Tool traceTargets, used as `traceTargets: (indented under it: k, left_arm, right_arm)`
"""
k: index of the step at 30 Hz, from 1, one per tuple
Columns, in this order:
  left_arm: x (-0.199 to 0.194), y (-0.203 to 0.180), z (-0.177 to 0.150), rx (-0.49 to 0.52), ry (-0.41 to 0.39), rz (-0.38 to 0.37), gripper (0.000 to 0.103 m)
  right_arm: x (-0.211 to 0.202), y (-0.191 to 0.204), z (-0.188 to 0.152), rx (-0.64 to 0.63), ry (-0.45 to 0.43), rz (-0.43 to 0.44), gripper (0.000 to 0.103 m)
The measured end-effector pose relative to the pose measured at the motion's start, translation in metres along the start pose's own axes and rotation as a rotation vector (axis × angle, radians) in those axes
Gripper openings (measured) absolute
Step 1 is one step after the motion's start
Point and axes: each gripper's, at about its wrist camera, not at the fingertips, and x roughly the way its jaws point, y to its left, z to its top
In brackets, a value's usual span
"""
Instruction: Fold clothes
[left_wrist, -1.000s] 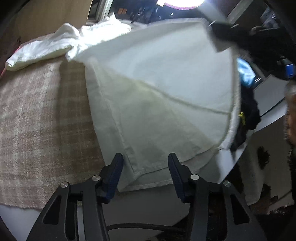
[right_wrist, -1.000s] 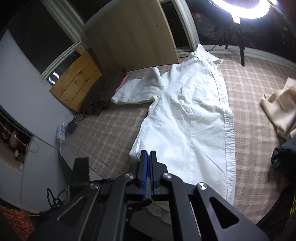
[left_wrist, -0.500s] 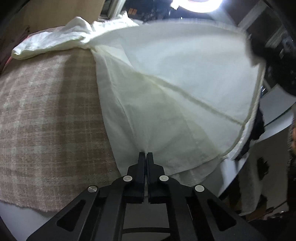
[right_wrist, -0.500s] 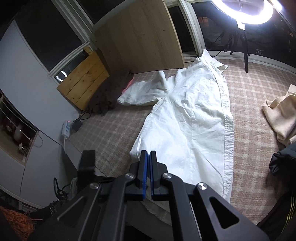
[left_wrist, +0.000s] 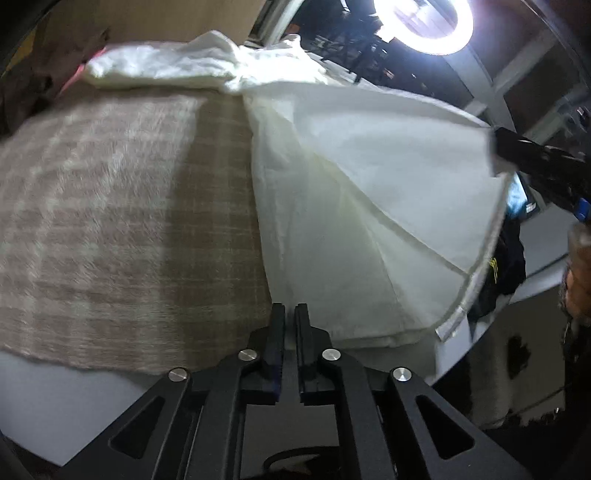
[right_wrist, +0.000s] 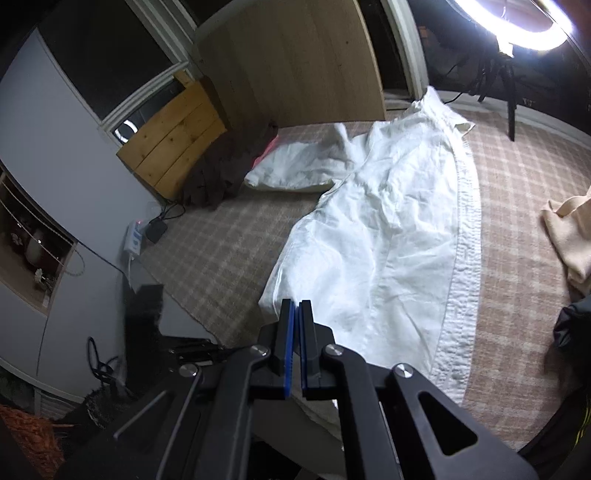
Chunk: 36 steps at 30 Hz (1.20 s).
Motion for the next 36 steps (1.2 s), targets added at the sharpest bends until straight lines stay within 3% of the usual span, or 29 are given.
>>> traceTargets:
  k: [2,4,6,7,11,14,17,19,22,24,26,27,29,31,36]
  left_arm:
    - [-0.010,-0.003,0.008,0.020,-0.023,0.007,0.021]
    - [-0.017,-0.001,0.016,0.019,-0.055,-0.013,0.035]
    - [-0.010,0.006,0.022,0.018,-0.028,-0.067,0.037]
    - [-0.004,0.005,0.021,0.035,-0.009,-0.079,0.037]
    - [0.001,-0.006,0.018,0.080,0.065,-0.105,0.039]
    - [-0.004,-0.006,0.006,0.058,0.115,-0.133,0.052]
    - [-0.010,-0.003,-0.002,0.030,0.146,-0.170,0.054]
    - [-0.014,0.003,-0.001,-0.013,0.154,-0.200,0.061]
    - [-0.008,0.012,0.008,-0.077,0.165,-0.227,0.062]
    - [-0.002,0.015,0.010,-0.095,0.170,-0.234,0.058]
    - [0.005,0.016,0.010,-0.094,0.188,-0.215,0.030]
    - [0.008,0.016,0.009,-0.088,0.198,-0.190,0.009]
    - [0.010,0.017,0.006,-0.087,0.206,-0.183,0.007]
    - [0.012,0.018,0.003,-0.083,0.215,-0.174,0.007]
    - [0.020,0.015,0.000,-0.059,0.242,-0.143,0.007]
  right_arm:
    - [0.006,0.003,-0.001,-0.009,0.017,0.019,0.003]
    - [0.015,0.011,-0.006,-0.012,0.093,0.100,0.006]
    - [0.018,0.013,-0.013,-0.010,0.151,0.186,0.006]
    - [0.009,0.008,-0.016,-0.007,0.136,0.201,0.006]
    - [-0.035,-0.046,-0.031,0.102,0.013,0.050,0.007]
    - [-0.043,-0.096,-0.055,0.240,0.024,-0.086,0.007]
    - [-0.030,-0.118,-0.079,0.304,0.068,-0.117,0.007]
    - [-0.017,-0.126,-0.089,0.336,0.084,-0.087,0.007]
    - [-0.002,-0.136,-0.099,0.380,0.101,-0.043,0.007]
    - [0.005,-0.141,-0.104,0.399,0.115,-0.030,0.014]
    - [0.006,-0.142,-0.107,0.405,0.110,-0.023,0.017]
    - [0.005,-0.142,-0.109,0.406,0.108,-0.021,0.017]
    - [-0.002,-0.137,-0.108,0.400,0.076,-0.031,0.017]
    - [-0.001,-0.130,-0.108,0.382,0.090,0.024,0.017]
    - [0.024,-0.131,-0.121,0.411,0.162,-0.034,0.017]
